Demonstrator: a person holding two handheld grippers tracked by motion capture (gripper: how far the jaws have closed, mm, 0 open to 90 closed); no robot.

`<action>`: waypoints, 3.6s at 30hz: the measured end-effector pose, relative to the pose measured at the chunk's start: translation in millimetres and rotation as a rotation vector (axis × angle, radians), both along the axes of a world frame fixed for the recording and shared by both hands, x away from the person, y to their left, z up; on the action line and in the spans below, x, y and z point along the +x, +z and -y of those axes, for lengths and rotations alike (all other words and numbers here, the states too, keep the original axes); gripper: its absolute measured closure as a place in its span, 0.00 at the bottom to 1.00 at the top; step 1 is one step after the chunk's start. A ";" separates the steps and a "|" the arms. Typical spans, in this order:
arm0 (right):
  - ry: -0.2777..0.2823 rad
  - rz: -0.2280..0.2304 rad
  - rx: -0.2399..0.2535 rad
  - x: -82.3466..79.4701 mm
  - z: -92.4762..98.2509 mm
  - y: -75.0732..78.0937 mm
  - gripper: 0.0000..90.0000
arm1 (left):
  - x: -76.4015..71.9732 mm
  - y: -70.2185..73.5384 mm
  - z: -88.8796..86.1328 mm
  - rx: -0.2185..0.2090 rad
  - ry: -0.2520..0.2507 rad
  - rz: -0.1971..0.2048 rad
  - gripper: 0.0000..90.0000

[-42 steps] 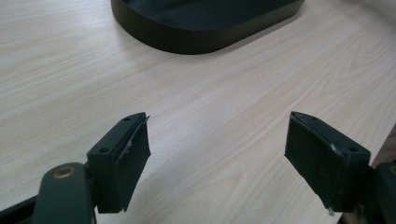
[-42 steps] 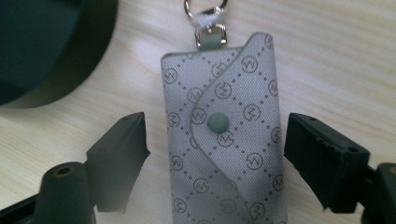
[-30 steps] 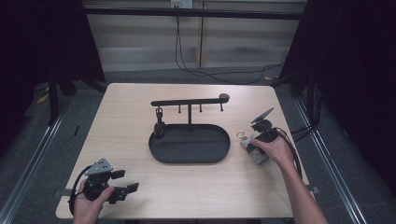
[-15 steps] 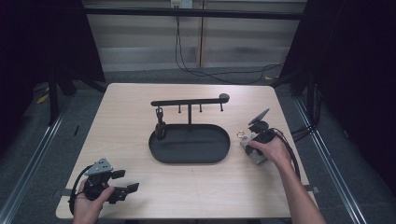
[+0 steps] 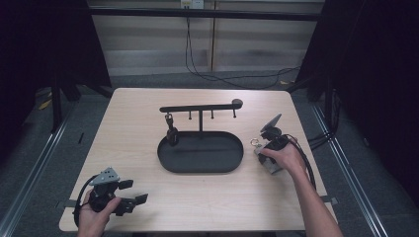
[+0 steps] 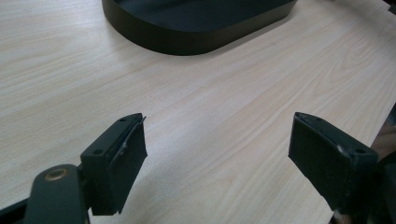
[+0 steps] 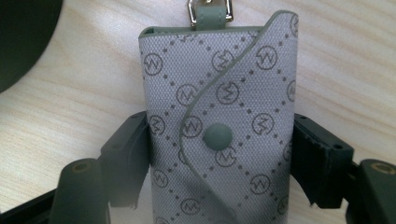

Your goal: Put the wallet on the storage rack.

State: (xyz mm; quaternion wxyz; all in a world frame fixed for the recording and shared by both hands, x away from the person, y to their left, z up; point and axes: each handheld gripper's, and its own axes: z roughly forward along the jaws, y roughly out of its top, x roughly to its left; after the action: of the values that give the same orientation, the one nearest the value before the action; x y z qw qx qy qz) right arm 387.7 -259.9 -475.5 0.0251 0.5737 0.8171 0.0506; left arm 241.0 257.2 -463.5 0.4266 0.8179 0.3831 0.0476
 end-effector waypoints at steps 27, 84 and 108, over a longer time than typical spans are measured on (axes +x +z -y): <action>-0.045 -0.015 0.072 4.7 5.5 19.6 0.37 | 3.5 -2.1 -0.5 -0.019 -0.012 -0.030 0.18; -0.001 0.124 0.243 -10.8 -9.2 114.7 0.37 | 2.4 -2.0 1.3 -0.007 -0.016 -0.020 0.18; -0.033 0.189 0.423 -2.0 -44.0 91.2 0.37 | 1.4 1.3 -1.8 -0.049 0.007 -0.003 0.19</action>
State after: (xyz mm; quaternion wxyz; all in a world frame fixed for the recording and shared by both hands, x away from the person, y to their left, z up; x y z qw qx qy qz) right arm 385.7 -216.0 -384.3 -0.0184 0.5720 0.7730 0.2736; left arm 242.4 259.0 -462.2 0.4456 0.8061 0.3875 0.0383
